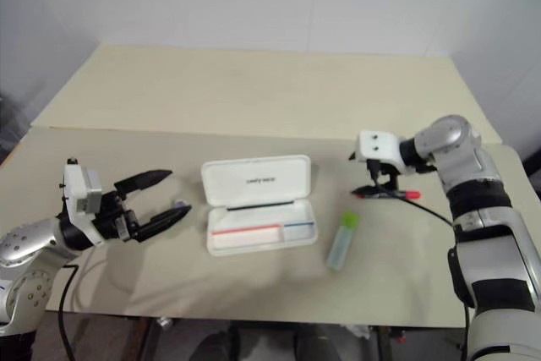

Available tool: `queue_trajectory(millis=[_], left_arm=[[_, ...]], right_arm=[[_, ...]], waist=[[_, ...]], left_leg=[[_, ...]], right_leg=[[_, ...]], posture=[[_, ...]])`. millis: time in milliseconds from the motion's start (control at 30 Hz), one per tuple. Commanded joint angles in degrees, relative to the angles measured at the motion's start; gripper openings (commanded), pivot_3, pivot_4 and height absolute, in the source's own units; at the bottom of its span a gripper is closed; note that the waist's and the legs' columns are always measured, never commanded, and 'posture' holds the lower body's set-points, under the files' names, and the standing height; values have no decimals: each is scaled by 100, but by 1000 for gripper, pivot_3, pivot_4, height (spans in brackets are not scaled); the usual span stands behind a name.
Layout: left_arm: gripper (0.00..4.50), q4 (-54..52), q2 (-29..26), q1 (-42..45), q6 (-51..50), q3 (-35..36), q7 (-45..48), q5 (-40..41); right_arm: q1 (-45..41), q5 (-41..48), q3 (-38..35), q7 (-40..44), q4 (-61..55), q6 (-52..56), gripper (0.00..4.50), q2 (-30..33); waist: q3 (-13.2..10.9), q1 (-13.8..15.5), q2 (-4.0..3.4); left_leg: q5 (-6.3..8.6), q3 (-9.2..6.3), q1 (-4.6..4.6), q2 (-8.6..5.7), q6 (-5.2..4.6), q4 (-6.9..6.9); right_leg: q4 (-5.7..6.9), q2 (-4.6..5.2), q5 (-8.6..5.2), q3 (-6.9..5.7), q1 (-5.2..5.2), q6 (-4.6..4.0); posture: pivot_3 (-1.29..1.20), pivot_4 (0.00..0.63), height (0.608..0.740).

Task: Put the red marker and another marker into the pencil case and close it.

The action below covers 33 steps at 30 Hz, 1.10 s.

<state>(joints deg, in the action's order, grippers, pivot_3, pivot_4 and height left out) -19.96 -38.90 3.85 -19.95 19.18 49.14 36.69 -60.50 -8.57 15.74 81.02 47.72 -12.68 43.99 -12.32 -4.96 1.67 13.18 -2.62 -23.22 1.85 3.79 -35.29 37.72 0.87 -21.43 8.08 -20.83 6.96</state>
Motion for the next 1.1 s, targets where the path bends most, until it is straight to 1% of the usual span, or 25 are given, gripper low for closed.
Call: queue_trajectory(millis=[33,233,500,633,767,800,833,967,1100], left_arm=[[4500,-201,2,-10,47,118,-7,130],[4500,-178,33,0,60,76,-15,112],[4500,-151,45,57,64,44,-15,90],[4500,-178,43,29,60,59,-34,89],[4500,-235,29,-41,46,106,-56,108],[4500,-246,27,-56,44,121,-62,113],[4500,-258,25,-69,43,130,-70,116],[4500,-292,17,-105,37,151,-91,130],[4500,-326,21,-134,35,153,-120,131]], right_arm=[[-109,-68,-23,176,-89,-83,4452,232],[23,-248,-2,202,-105,-144,4452,395],[179,-538,128,58,79,-256,4452,353],[185,-687,240,-98,252,-227,4452,279],[110,-997,381,-499,589,-237,4452,170],[93,-1039,400,-553,649,-257,4066,157],[80,-1054,408,-576,689,-278,3852,148],[25,-1040,423,-589,767,-275,2612,97],[-31,-1068,424,-646,861,-291,1199,67]], waist=[[0,0,0],[0,-4,-1],[0,-1,-1],[0,0,-1],[2,-22,3],[3,-30,5],[5,-36,8],[6,-55,11],[2,-89,9]], left_leg=[[0,0,0,0,0,0],[0,0,0,-1,0,0],[0,0,1,-1,0,-2],[0,0,1,-1,0,-4],[0,0,9,-4,0,-7],[0,0,16,-3,0,-11],[0,-1,21,-3,0,-18],[0,-2,32,-6,-9,-60],[-12,4,48,-10,-30,-74]], right_leg=[[0,0,0,0,0,0],[1,0,0,0,0,0],[3,-1,0,1,0,0],[2,0,0,0,1,0],[2,-4,0,0,12,0],[2,-6,0,0,19,0],[3,-6,1,0,26,1],[3,-7,20,2,58,13],[-15,-5,45,11,87,16]], posture=[[0,150,740],[0,150,740],[0,150,740],[0,150,740],[0,150,740],[0,150,740],[0,150,740],[0,150,740],[0,150,740]])
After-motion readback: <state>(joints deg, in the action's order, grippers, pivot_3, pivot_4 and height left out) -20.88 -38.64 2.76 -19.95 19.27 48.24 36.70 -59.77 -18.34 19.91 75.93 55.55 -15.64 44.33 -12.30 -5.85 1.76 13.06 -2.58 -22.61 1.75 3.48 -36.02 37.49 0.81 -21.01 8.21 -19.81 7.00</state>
